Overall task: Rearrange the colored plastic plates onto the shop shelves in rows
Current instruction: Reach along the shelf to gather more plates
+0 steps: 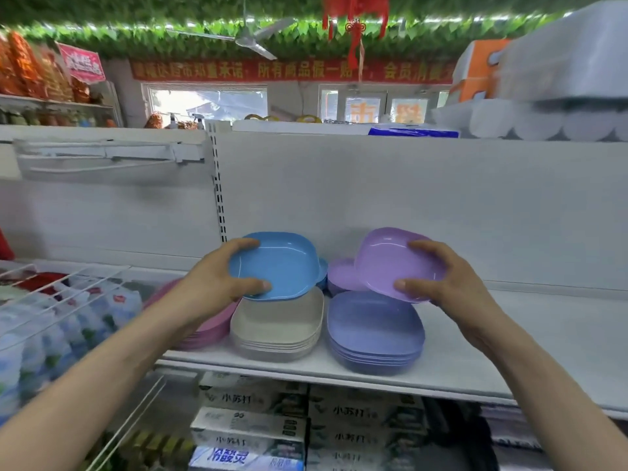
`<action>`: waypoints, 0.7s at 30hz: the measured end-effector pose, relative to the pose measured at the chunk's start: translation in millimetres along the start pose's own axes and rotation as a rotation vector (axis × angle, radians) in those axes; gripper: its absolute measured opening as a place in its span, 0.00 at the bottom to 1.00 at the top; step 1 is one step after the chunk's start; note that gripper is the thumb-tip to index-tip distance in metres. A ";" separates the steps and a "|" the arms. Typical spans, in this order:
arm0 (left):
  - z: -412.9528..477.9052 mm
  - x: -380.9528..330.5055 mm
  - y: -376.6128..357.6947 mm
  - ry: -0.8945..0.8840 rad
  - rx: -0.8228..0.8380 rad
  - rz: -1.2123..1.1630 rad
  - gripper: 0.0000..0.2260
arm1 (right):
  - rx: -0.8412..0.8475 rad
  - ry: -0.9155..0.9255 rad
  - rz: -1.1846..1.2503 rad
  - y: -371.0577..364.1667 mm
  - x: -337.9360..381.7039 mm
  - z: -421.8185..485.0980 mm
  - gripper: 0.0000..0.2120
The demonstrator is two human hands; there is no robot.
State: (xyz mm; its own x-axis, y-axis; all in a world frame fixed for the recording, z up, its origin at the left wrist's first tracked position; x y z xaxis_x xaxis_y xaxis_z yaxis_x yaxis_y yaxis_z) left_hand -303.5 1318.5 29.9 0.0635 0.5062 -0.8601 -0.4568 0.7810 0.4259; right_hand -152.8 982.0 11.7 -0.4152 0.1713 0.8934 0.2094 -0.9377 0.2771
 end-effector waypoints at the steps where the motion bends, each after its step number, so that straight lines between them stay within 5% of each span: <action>1: 4.6 1.0 -0.7 -0.001 0.006 0.000 0.28 | -0.009 -0.013 -0.010 2.6 -6.5 3.9 0.31; 21: 28.5 38.2 62.4 0.037 0.027 0.066 0.28 | 0.272 -0.083 -0.448 -47.8 -36.9 102.9 0.31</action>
State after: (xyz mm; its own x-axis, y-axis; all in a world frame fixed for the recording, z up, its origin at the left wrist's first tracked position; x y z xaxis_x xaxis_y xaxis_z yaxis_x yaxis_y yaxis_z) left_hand -304.3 1397.1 31.6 0.0011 0.5436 -0.8394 -0.4345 0.7563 0.4892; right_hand -56.3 1051.6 1.9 -0.4471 0.5709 0.6886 0.2545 -0.6568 0.7098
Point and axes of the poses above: each hand's wrist, its own z-axis towards the middle knuckle, its own y-axis out of the back of the hand, x = y × z, the point moved 3 cm from there along z, towards the middle knuckle
